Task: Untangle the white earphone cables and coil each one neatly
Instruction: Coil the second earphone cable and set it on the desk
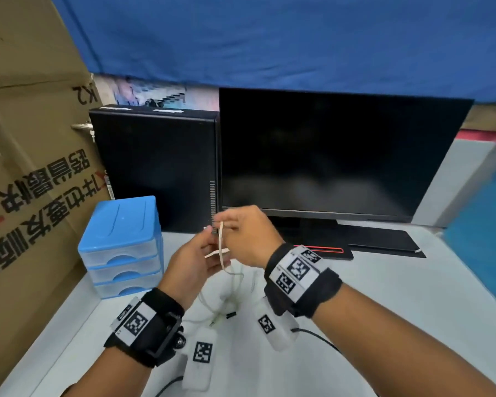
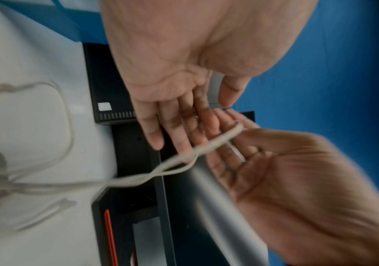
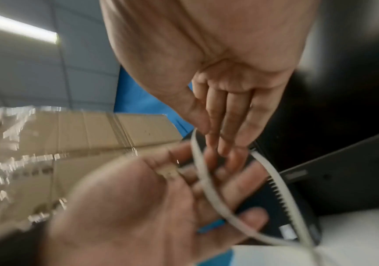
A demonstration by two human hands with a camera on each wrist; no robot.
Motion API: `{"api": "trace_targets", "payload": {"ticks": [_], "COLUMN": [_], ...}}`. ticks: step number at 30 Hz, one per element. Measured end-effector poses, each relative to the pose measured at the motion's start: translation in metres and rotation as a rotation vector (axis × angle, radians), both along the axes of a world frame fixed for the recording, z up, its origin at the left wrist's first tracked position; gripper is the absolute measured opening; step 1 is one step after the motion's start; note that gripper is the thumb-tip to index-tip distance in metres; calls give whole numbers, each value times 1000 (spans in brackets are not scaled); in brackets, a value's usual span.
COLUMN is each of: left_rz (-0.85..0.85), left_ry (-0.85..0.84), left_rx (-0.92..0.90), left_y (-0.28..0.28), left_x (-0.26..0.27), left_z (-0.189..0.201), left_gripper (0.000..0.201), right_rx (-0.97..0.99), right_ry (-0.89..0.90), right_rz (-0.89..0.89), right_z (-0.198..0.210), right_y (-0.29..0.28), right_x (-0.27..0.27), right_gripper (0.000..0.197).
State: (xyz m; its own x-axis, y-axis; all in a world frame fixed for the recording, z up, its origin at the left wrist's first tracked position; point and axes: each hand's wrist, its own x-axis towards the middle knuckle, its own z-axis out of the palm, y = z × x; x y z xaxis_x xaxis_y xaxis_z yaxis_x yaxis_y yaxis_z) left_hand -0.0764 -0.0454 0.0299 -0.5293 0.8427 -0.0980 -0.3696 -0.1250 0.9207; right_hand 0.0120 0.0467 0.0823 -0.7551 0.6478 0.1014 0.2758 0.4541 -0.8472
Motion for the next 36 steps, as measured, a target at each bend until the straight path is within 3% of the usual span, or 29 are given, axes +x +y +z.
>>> {"api": "trace_targets", "payload": {"ticks": [4, 7, 10, 13, 16, 19, 21, 26, 29, 32, 36], "left_rz": [-114, -136, -192, -204, -203, -278, -353, -481, -511, -510, -433], "left_ry": [300, 402, 410, 399, 449, 506, 535, 603, 584, 560, 541], "left_rx": [-47, -51, -68, -94, -148, -168, -181, -236, -203, -180, -233], "left_y": [-4, -7, -10, -14, -14, -12, -12, -16, -18, -17, -12], "left_x": [13, 18, 18, 20, 25, 32, 36, 44, 47, 51, 53], "left_z": [3, 3, 6, 9, 7, 5, 4, 3, 9, 13, 7], "left_gripper": [39, 33, 34, 33, 34, 36, 37, 37, 35, 34, 33], "right_rx": [20, 27, -246, -374, -133, -26, -33, -177, -253, -114, 159], "right_ry": [0, -60, -103, -214, -196, -87, -62, 37, -149, -287, -46], "right_rz": [-125, -116, -216, -172, 10, 148, 139, -125, -183, -103, -137], "right_z": [-4, -5, -12, -17, -28, -37, -41, -75, -100, -105, -85], "right_y": [19, 31, 53, 58, 33, -1, -10, 7, 20, 14, -13], "right_x": [7, 14, 21, 35, 53, 78, 93, 122, 133, 127, 124], "right_gripper": [20, 16, 13, 34, 60, 43, 28, 25, 27, 13, 50]}}
